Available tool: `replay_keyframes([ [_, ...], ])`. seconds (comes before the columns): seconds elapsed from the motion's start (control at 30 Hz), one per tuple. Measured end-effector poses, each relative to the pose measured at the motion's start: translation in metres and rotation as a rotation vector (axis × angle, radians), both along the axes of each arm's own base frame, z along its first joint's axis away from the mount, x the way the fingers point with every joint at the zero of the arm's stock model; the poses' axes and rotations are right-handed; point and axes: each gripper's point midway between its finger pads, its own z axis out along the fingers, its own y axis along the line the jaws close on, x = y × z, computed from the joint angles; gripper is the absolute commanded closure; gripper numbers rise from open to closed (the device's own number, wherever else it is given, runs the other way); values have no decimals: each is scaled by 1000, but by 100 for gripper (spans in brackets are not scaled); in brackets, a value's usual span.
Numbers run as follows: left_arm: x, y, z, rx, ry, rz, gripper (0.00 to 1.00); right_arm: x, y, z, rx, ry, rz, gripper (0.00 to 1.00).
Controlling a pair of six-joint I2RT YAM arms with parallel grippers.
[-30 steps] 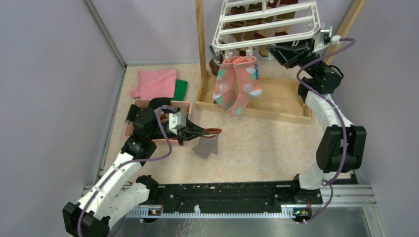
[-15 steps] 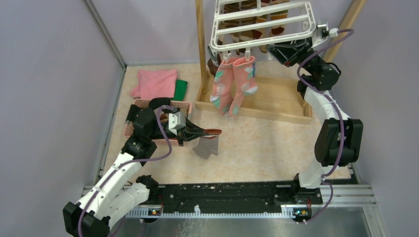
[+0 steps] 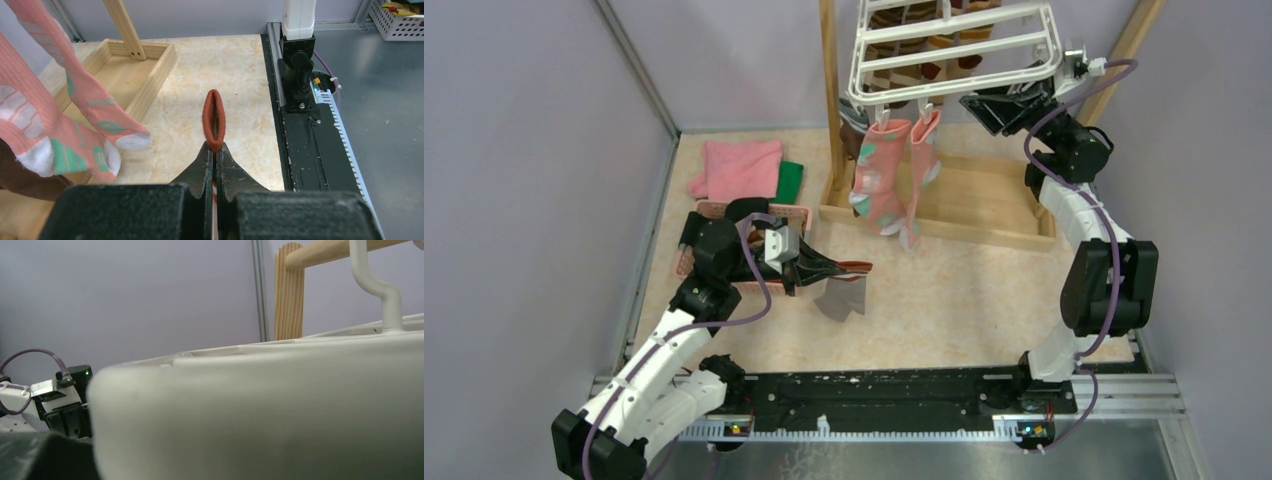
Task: Clip the socks to the hanger
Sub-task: Open the clamp at the hanger.
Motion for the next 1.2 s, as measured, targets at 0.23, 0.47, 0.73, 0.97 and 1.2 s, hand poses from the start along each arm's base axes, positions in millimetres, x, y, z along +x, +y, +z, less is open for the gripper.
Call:
replay_keyframes([
  [0.23, 0, 0, 0, 0, 0, 2, 100, 0, 0, -4, -1, 8, -5, 22],
  [0.47, 1, 1, -1, 1, 3, 4, 100, 2, -17, -34, -10, 47, -90, 4],
  [0.73, 0, 0, 1, -6, -3, -2, 100, -14, -31, -63, -24, 79, -162, 2],
  [0.97, 1, 0, 1, -7, 1, -3, 100, -41, -27, -71, -67, 13, -200, 4],
  [1.2, 2, 0, -1, -4, 17, -4, 100, -83, 10, -51, -152, -167, -187, 5],
])
